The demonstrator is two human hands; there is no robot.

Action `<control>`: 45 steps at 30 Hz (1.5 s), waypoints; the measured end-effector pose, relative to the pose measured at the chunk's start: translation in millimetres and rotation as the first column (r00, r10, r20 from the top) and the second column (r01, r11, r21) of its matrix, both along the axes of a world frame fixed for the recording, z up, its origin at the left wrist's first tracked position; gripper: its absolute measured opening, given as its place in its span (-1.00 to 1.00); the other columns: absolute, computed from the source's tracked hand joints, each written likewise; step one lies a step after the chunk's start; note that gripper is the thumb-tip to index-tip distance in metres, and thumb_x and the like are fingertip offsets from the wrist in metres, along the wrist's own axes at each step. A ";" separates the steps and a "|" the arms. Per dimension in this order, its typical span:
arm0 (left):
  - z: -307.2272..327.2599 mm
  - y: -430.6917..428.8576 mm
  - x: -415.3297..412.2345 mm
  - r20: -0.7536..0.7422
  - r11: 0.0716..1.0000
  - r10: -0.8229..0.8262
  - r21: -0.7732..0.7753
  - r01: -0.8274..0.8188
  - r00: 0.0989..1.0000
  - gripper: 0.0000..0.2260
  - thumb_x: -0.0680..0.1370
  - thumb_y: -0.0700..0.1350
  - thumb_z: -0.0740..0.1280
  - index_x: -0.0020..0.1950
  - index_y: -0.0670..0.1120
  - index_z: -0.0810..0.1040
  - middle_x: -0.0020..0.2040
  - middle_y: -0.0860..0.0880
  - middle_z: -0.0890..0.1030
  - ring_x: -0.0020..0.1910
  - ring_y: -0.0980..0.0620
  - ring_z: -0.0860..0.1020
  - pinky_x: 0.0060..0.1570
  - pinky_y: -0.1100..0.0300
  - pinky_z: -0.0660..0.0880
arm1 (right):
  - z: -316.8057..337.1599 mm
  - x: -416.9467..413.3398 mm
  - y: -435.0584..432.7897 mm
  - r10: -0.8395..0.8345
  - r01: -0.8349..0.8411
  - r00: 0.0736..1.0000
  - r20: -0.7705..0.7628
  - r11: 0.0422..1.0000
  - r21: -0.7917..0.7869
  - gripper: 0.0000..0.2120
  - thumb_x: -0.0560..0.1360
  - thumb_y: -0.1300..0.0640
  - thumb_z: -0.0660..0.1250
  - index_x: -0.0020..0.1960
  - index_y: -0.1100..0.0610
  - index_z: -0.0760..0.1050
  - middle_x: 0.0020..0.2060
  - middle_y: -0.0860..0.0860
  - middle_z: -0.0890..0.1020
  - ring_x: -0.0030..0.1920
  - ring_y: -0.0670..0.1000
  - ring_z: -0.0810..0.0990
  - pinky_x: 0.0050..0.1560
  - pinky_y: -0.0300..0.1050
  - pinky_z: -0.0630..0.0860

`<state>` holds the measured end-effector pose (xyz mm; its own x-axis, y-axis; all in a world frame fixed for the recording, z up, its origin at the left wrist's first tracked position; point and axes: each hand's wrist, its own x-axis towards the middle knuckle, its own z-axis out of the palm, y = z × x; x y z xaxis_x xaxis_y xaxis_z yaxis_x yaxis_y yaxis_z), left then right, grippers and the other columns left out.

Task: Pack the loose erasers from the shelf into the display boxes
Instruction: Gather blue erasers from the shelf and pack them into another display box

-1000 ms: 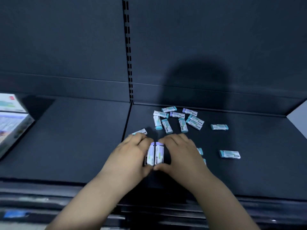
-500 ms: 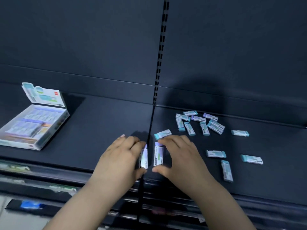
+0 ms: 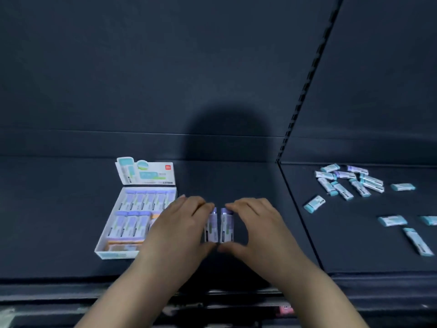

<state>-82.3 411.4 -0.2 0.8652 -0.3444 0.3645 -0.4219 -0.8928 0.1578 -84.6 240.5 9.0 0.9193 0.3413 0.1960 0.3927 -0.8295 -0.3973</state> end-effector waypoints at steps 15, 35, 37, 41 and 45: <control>-8.6 26.9 10.1 -0.172 0.989 0.135 0.077 -0.123 0.976 -0.36 0.03 0.17 0.60 0.03 -0.05 0.63 -0.08 0.06 0.61 -0.12 -0.01 0.63 -0.17 0.15 0.57 | -12.5 29.3 25.9 0.105 -0.103 0.992 -0.067 0.994 0.034 -0.34 0.30 -0.24 0.40 0.33 -0.05 0.34 0.22 -0.20 0.40 0.23 -0.16 0.27 0.28 -0.27 0.23; -3.0 125.7 32.3 -0.288 0.996 0.078 -0.012 -0.085 0.954 -0.37 0.38 0.21 0.40 0.41 0.11 0.32 0.31 0.17 0.36 0.32 0.13 0.30 0.27 0.29 0.24 | -10.3 45.5 111.7 0.082 -0.090 0.988 -0.130 0.995 -0.053 -0.33 0.32 -0.21 0.41 0.36 -0.09 0.29 0.23 -0.21 0.34 0.24 -0.16 0.21 0.29 -0.29 0.19; -4.6 126.5 39.0 -0.295 1.000 0.002 -0.013 -0.006 0.956 -0.37 0.40 0.25 0.35 0.42 0.12 0.28 0.30 0.19 0.34 0.30 0.16 0.27 0.26 0.33 0.21 | -10.3 47.0 118.6 0.045 -0.062 0.988 -0.147 0.991 -0.116 -0.32 0.32 -0.22 0.40 0.36 -0.09 0.29 0.22 -0.18 0.35 0.26 -0.12 0.23 0.31 -0.23 0.22; -12.2 125.9 48.4 -0.300 0.993 -0.114 -0.005 0.118 0.947 -0.37 0.40 0.30 0.31 0.41 0.10 0.29 0.28 0.16 0.36 0.28 0.13 0.28 0.26 0.29 0.23 | -13.5 45.1 123.4 -0.026 0.004 0.990 -0.135 0.987 -0.161 -0.34 0.30 -0.23 0.41 0.34 -0.10 0.32 0.19 -0.18 0.37 0.24 -0.11 0.25 0.24 -0.29 0.24; -18.1 128.7 52.3 -0.304 0.988 -0.138 0.026 0.153 0.943 -0.42 0.43 0.23 0.33 0.39 0.08 0.31 0.26 0.12 0.37 0.26 0.10 0.28 0.23 0.26 0.24 | -16.9 41.9 129.0 -0.062 0.030 0.984 -0.167 0.983 -0.184 -0.36 0.31 -0.15 0.44 0.34 -0.12 0.32 0.17 -0.15 0.34 0.24 -0.10 0.23 0.24 -0.28 0.25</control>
